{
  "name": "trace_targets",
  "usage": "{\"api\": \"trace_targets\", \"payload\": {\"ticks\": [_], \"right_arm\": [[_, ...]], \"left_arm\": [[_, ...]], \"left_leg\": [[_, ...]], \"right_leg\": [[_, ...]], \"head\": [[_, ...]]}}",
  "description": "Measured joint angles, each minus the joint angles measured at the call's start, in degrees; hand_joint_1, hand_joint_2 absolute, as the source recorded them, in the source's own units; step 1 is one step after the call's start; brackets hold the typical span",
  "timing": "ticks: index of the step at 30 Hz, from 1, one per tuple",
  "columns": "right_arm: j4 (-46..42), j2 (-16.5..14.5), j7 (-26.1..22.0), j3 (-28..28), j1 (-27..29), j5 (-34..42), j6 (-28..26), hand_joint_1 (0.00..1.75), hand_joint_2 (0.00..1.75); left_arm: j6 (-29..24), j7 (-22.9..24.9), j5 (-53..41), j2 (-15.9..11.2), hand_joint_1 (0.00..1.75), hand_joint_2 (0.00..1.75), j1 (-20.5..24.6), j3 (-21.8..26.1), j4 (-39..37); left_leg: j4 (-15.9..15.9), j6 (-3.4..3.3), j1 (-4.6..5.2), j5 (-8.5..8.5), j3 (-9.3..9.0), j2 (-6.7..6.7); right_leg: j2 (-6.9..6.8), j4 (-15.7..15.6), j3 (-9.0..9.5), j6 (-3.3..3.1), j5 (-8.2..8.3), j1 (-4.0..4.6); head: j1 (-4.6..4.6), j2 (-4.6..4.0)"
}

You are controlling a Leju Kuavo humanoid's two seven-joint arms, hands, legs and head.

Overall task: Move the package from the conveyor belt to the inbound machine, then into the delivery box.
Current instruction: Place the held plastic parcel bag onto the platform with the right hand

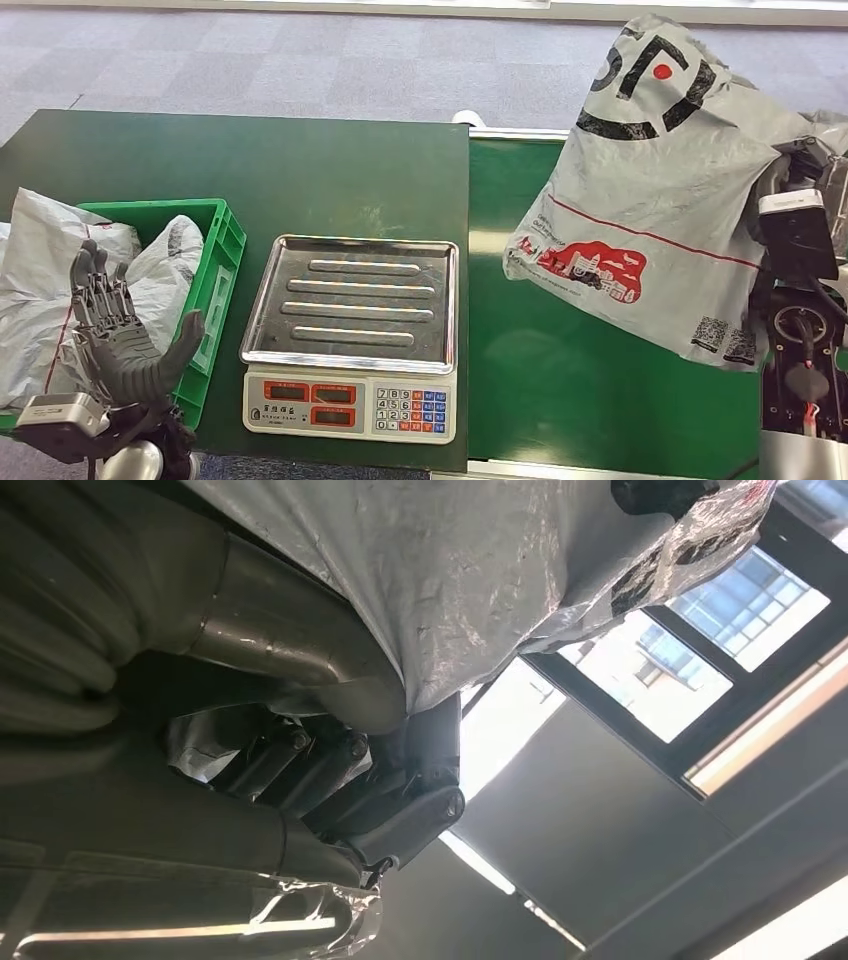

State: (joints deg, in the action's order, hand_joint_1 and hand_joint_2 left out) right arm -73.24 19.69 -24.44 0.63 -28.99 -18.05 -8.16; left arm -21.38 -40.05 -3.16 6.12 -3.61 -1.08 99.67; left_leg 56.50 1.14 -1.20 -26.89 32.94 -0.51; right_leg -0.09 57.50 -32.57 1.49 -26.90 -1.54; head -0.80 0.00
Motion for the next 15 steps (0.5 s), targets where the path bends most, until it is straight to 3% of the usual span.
{"api": "trace_targets", "payload": {"ticks": [9,15], "right_arm": [[-9.8,-2.6,-6.7,5.9,2.1,4.2,-3.4,1.75,1.75],[-12.5,-4.6,-8.0,1.7,2.8,-3.5,-1.8,1.75,1.75]], "left_arm": [[-3.2,0.0,1.2,0.0,0.0,1.75,1.7,-0.4,2.8],[-3.6,0.0,1.2,0.0,0.0,1.75,2.0,-1.1,4.0]], "left_leg": [[0.0,0.0,0.0,-0.01,0.02,0.02],[0.0,0.01,0.0,0.0,-0.04,0.16]], "right_leg": [[0.03,0.0,0.0,0.0,-0.01,0.0],[0.12,0.0,0.04,-0.01,0.0,0.01]], "head": [[0.0,0.0],[0.01,0.0]]}}
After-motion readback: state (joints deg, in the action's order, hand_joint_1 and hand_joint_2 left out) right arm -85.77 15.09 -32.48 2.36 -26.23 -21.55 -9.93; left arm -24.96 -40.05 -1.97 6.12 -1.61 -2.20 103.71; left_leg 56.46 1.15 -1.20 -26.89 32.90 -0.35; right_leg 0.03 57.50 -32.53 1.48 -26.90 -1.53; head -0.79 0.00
